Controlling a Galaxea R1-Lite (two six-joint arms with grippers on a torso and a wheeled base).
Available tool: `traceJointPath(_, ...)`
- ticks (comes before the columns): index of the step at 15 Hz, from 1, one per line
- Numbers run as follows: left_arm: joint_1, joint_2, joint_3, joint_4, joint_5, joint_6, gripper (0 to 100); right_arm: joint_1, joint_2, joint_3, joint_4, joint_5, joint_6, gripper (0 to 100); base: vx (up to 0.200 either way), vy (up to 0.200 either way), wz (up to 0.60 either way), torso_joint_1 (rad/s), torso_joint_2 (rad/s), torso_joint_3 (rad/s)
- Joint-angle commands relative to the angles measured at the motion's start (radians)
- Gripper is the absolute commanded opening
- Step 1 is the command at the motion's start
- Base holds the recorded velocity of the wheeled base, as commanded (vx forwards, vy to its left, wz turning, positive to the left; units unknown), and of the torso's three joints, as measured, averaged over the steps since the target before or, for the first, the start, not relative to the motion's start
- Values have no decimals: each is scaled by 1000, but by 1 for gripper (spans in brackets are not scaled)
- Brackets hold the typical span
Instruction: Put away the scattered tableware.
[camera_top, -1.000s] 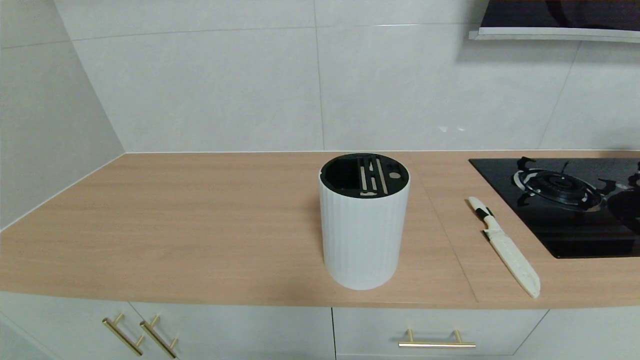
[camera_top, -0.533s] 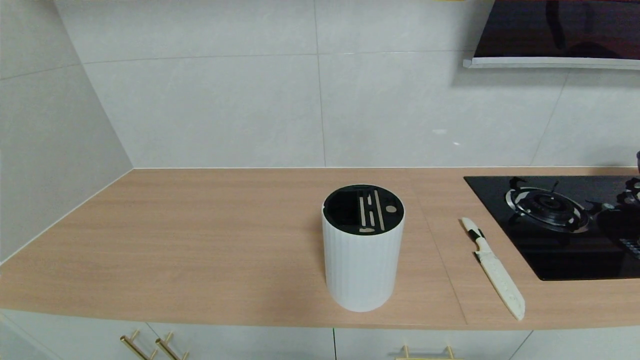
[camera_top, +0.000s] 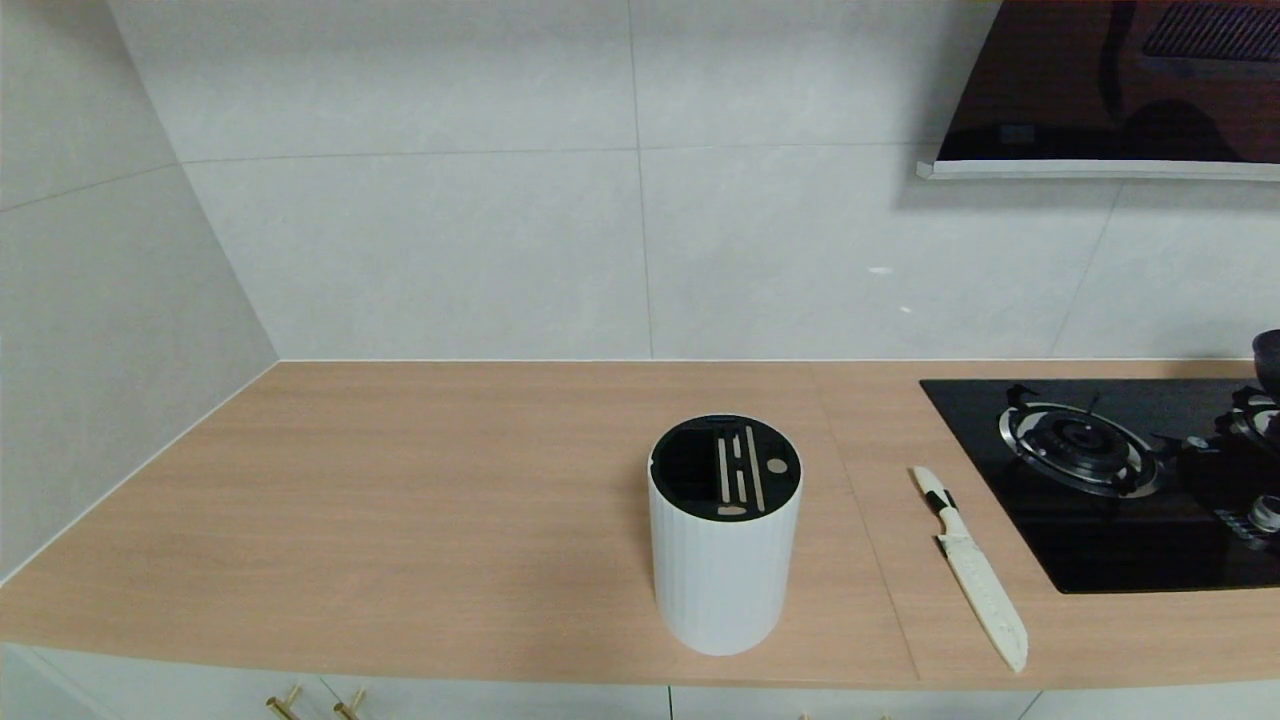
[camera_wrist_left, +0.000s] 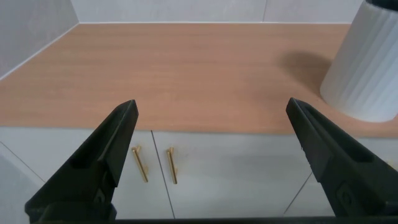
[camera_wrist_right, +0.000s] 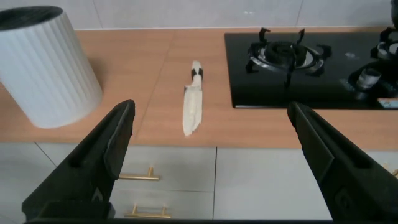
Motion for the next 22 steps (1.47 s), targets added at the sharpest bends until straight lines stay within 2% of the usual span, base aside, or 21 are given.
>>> traceJointPath(1,0,0,0,0,0,0,100,0,1,0,0,0,0,100,0,0,0,56,-71,-46)
traceJointPath(10,-1,0,0,0,0,0,100,0,1,0,-2,-4,-8,100,0,0,0,0,0,0)
traceJointPath(12,0,0,0,0,0,0,100,0,1,-78,-42,-6,-8,100,0,0,0,0,0,0)
traceJointPath(13,0,0,0,0,0,0,100,8,30,-161,-11,11,-5,100,0,0,0,0,0,0)
traceJointPath(14,0,0,0,0,0,0,100,15,103,-190,41,42,-8,100,0,0,0,0,0,0)
traceJointPath(18,0,0,0,1,0,0,100,23,399,-247,52,155,-8,100,0,0,0,0,0,0)
traceJointPath(22,0,0,0,0,0,0,100,58,822,-403,44,164,-11,100,0,0,0,0,0,0)
